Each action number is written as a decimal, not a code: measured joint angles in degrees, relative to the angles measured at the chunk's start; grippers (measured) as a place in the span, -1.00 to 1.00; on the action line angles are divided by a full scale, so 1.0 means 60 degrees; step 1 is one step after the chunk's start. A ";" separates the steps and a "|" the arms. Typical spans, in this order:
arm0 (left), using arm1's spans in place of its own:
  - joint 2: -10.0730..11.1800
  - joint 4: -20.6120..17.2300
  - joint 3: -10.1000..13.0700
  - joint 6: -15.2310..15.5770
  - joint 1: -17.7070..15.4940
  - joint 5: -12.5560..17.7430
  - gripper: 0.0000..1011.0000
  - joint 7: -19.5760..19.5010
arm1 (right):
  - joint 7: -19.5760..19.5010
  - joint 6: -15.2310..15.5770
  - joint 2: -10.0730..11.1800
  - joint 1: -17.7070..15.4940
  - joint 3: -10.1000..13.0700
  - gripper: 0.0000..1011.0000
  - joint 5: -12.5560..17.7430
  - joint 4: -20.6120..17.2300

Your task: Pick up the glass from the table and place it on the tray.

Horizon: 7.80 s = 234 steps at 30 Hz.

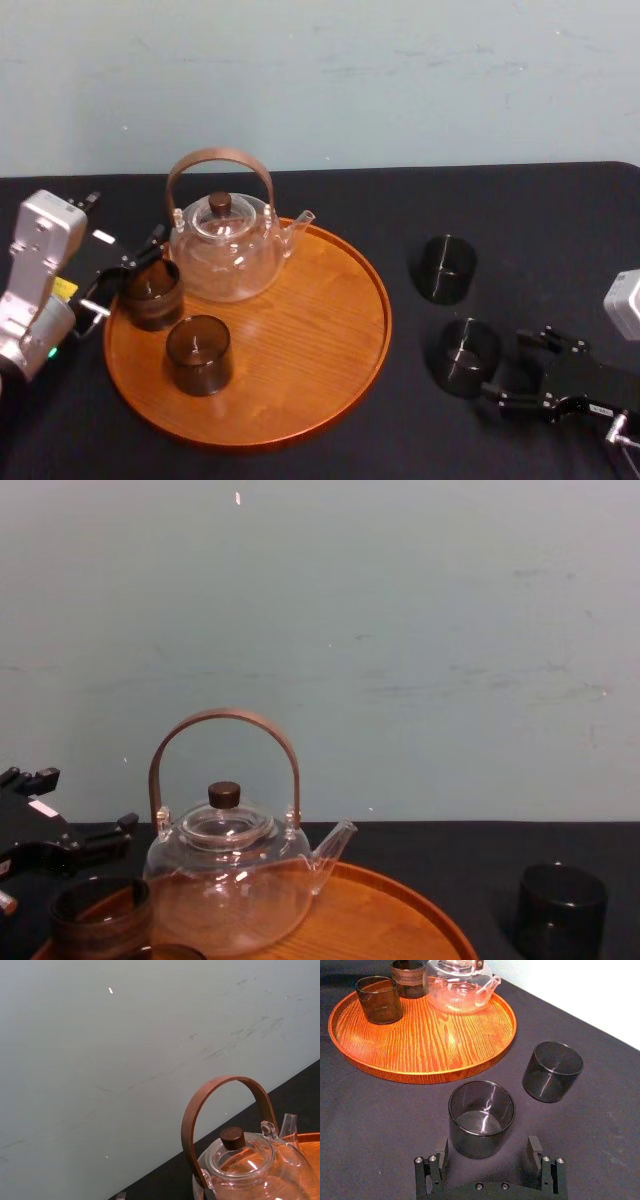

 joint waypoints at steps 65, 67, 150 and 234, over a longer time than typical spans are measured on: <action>0.0000 0.0000 0.0001 0.0000 0.0000 0.0000 0.98 0.0000 | 0.0484 0.0437 -0.0964 0.1414 -0.0780 0.79 -0.0586 0.0839; 0.0000 0.0000 0.0000 0.0000 0.0001 0.0000 0.98 0.0000 | 0.0484 0.0437 -0.0962 0.1412 -0.0778 0.79 -0.0582 0.0838; 0.0000 0.0000 0.0001 0.0000 0.0000 0.0000 0.98 0.0000 | 0.2114 -0.0538 -0.3784 0.4981 -0.3806 0.79 -0.0754 0.3666; 0.0000 0.0000 0.0000 0.0000 0.0000 0.0000 0.98 0.0000 | 0.2254 -0.1041 -0.1501 0.3354 -0.2643 0.98 0.0534 0.1424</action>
